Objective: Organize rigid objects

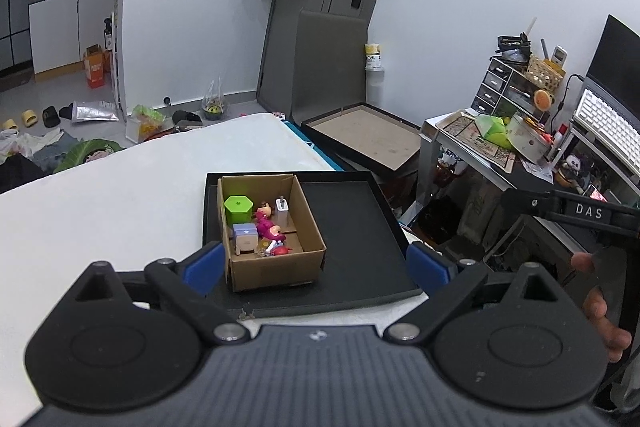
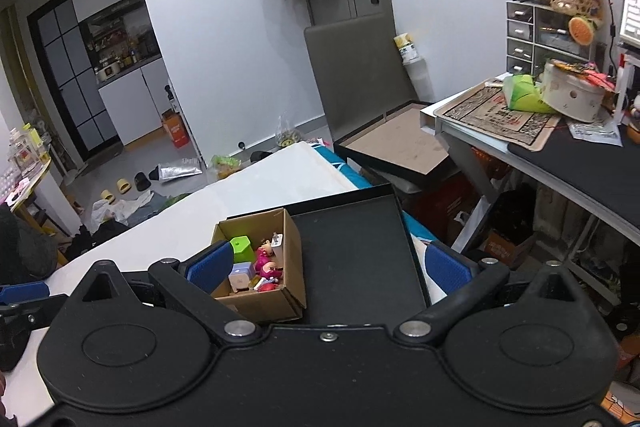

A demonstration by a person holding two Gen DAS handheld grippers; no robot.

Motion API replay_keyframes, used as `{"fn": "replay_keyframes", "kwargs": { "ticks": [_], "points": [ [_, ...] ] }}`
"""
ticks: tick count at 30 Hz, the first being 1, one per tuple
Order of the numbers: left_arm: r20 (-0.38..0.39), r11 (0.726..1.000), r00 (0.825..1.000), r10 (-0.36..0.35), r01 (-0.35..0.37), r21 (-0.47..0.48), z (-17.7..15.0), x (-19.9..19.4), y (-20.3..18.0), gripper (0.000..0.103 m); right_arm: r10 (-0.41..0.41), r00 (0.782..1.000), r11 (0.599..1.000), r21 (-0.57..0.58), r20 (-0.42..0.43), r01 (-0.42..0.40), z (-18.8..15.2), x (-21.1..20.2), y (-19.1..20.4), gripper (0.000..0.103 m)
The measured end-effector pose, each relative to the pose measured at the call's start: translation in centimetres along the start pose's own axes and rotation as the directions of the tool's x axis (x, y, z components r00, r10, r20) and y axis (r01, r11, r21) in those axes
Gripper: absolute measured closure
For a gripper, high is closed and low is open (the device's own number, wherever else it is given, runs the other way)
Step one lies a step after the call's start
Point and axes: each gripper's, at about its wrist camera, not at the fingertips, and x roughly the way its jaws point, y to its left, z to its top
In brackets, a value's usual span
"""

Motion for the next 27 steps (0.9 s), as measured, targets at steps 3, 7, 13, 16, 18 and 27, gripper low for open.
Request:
{"fn": "replay_keyframes", "kwargs": {
  "ticks": [3,7,13,16,18,27],
  "points": [
    [0.011,1.0,1.0,0.003,-0.003,0.004,-0.7,-0.8,-0.3,0.006,0.003,1.0,1.0,-0.012,0.01,-0.003,-0.5,-0.8,0.2,0.0],
    [0.026,1.0,1.0,0.011,-0.012,0.011,-1.4,-1.7,-0.7,0.006,0.004,1.0,0.999,-0.035,0.018,-0.004,-1.2,-1.4,0.7,0.0],
    [0.034,1.0,0.999,0.009,-0.009,-0.002,-2.7,-2.4,-0.7,0.006,0.009,1.0,0.997,-0.079,0.026,-0.007,-2.5,-2.3,1.8,0.0],
    [0.032,1.0,0.999,0.012,-0.012,-0.005,-3.2,-2.6,-0.6,0.005,0.006,1.0,0.996,-0.091,0.029,-0.004,-2.9,-2.6,2.1,0.0],
    [0.034,1.0,0.999,0.013,-0.013,-0.006,-3.4,-2.9,-0.6,0.005,0.011,0.999,0.996,-0.092,0.03,-0.008,-3.1,-2.8,2.2,0.0],
    [0.047,1.0,0.999,0.004,-0.004,-0.009,-3.9,-3.7,-0.4,0.005,0.018,0.999,0.996,-0.09,0.033,-0.015,-3.5,-3.5,2.5,0.0]
  ]
}}
